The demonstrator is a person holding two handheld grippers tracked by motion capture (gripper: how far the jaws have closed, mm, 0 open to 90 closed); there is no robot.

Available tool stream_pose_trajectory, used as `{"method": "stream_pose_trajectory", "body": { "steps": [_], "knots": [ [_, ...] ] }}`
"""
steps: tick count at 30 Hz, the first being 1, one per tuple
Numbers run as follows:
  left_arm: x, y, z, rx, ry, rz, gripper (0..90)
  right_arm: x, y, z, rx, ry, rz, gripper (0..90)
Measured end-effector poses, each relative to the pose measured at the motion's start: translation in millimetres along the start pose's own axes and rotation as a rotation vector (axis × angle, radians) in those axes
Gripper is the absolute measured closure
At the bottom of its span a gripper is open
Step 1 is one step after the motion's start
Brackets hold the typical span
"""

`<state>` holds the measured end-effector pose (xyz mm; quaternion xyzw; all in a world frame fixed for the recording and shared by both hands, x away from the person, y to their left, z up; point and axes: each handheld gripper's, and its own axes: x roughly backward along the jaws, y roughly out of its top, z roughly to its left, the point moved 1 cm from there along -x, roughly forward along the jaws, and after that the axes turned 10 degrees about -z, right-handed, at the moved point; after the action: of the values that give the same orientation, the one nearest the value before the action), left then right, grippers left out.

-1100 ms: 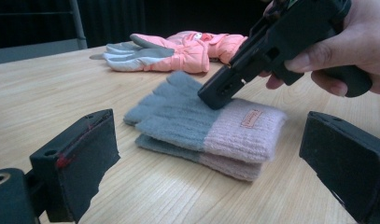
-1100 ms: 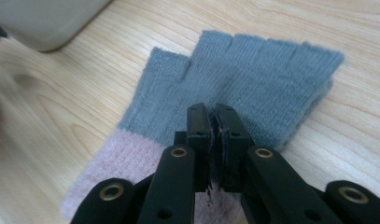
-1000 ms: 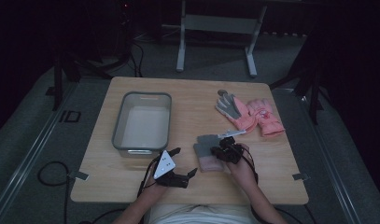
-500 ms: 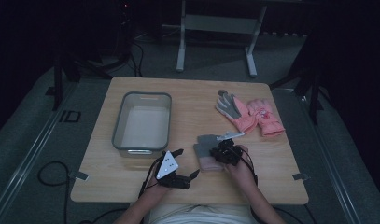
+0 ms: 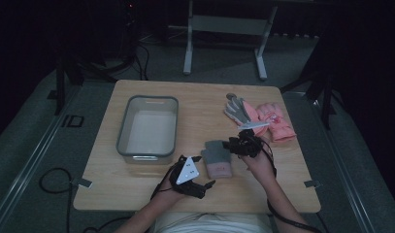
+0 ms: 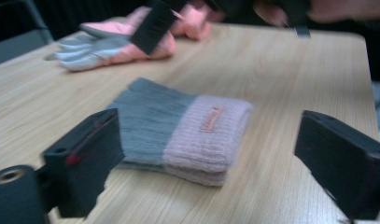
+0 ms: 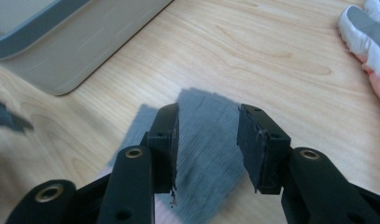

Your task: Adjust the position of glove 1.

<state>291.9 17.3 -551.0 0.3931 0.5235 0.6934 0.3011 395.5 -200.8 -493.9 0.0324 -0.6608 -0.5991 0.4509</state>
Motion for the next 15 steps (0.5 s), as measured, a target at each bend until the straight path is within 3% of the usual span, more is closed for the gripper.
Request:
{"method": "stream_pose_trajectory", "body": {
  "steps": [5, 6, 7, 10, 15],
  "knots": [
    [-13.7, 6.7, -1.3, -0.056, -0.059, 0.034, 18.3, -10.5, 3.3, -7.9, 0.017, -0.007, 0.018, 60.1],
    [-19.5, 9.8, -1.6, -0.080, -0.097, 0.054, 18.3, -13.7, 3.4, -9.5, 0.017, -0.002, 0.027, 60.0],
    [-23.3, 11.0, -0.9, -0.079, -0.131, 0.074, 22.1, -19.2, 3.0, -11.8, 0.013, -0.001, 0.035, 59.6],
    [-32.2, 11.6, -1.5, -0.121, -0.172, 0.122, 28.0, -29.5, -0.7, -16.3, 0.017, -0.002, 0.052, 57.0],
    [-40.4, 5.0, -1.0, -0.187, -0.152, 0.174, 28.2, -43.2, -11.6, -22.6, 0.005, -0.014, 0.082, 47.9]
  ]
}}
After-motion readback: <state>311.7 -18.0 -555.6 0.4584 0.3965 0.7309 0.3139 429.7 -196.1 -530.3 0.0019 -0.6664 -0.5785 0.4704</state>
